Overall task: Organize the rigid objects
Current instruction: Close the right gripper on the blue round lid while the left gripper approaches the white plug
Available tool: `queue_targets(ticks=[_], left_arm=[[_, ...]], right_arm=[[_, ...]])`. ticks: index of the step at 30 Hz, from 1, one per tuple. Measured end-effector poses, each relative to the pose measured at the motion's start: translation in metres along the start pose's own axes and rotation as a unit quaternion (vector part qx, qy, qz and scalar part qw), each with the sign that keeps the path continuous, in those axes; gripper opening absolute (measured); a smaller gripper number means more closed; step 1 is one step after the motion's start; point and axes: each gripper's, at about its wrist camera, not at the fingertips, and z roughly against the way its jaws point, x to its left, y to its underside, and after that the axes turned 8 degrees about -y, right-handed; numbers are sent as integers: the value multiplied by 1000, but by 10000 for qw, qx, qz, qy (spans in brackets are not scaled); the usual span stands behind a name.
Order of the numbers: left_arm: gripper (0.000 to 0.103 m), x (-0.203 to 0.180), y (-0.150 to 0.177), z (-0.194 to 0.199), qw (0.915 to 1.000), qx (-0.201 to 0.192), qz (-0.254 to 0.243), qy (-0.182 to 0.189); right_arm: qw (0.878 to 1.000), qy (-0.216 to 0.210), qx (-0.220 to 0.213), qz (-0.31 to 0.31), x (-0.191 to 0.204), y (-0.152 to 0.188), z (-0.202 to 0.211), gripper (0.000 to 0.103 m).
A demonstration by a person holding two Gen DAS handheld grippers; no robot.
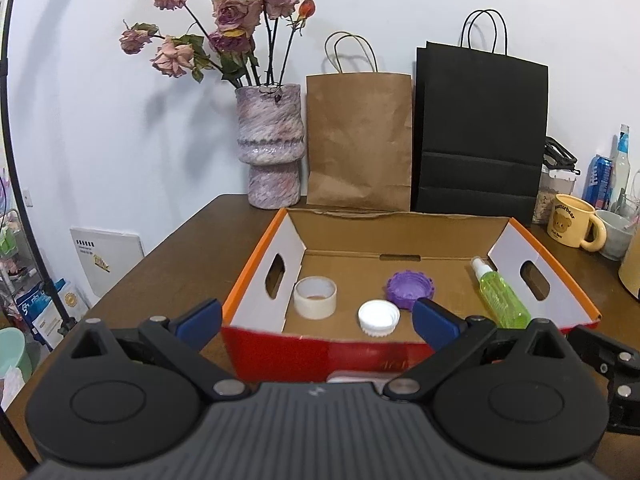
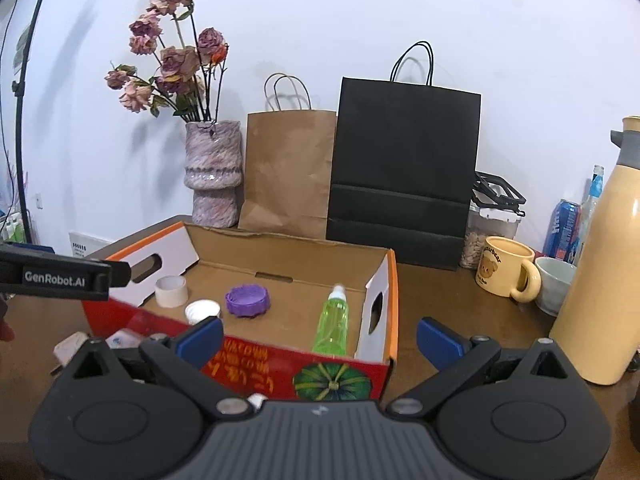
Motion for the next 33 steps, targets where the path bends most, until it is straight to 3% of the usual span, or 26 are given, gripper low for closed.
queue_targets(ticks=[18,33], left_arm=[[103,30,34,27,9997,190,-135,-103],[103,56,58,26,9985,415,-181,-305]], right_arm=[[9990,-117,372,215,16,35,32,103],[9979,-50,639,106,3,51,28,103]])
